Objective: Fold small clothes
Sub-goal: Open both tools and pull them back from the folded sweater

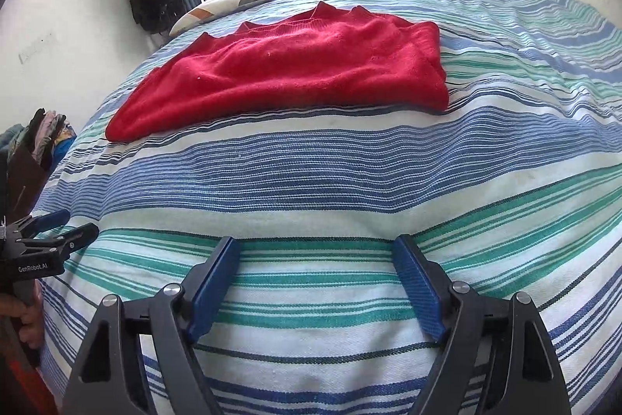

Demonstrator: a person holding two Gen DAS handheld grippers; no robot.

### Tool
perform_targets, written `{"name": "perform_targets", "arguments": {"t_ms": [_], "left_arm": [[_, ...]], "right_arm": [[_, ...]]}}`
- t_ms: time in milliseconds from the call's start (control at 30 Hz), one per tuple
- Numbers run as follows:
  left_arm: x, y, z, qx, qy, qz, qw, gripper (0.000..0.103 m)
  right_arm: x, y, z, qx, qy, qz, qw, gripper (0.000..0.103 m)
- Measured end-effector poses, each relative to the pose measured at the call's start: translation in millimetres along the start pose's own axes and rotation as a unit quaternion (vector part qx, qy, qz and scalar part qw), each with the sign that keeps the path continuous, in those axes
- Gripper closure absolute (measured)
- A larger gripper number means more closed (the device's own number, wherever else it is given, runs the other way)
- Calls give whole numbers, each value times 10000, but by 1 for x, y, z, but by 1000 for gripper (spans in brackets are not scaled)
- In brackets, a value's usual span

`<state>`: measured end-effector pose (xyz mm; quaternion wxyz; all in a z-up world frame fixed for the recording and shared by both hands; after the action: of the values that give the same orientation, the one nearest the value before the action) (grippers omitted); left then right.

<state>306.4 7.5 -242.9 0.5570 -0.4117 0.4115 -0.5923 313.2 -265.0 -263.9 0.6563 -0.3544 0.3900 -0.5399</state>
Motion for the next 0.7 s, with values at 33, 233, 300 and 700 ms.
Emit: {"name": "perform_targets", "arguments": {"t_ms": [33,233,300,700], "left_arm": [[-1,1,1,1,4,-3,10000,1],[2,2,-2,43,44,56,10000,1],[2,2,-2,42,49,49,10000,1],[4,0,-3,31,78,88,9999,1]], "right_arm": [[-1,0,0,2,5,-26,10000,22],[-1,1,-1,36,-12,-97,9999,22],[-2,1,-1,57,-19,-114,9999,22],[-2,0,-3,107,-28,-127,9999,22]]}}
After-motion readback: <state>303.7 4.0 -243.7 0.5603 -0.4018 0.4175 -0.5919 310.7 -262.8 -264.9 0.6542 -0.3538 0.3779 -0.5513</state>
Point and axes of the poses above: each gripper's, at about its wrist camera, not at the fingertips, and y roughly the way its jaws point, x to its right, z to its top, the point moved 1 cm from there along y, roughly the way its jaws point, and after that the axes turned 12 degrees about -x, right-handed, at the moved point
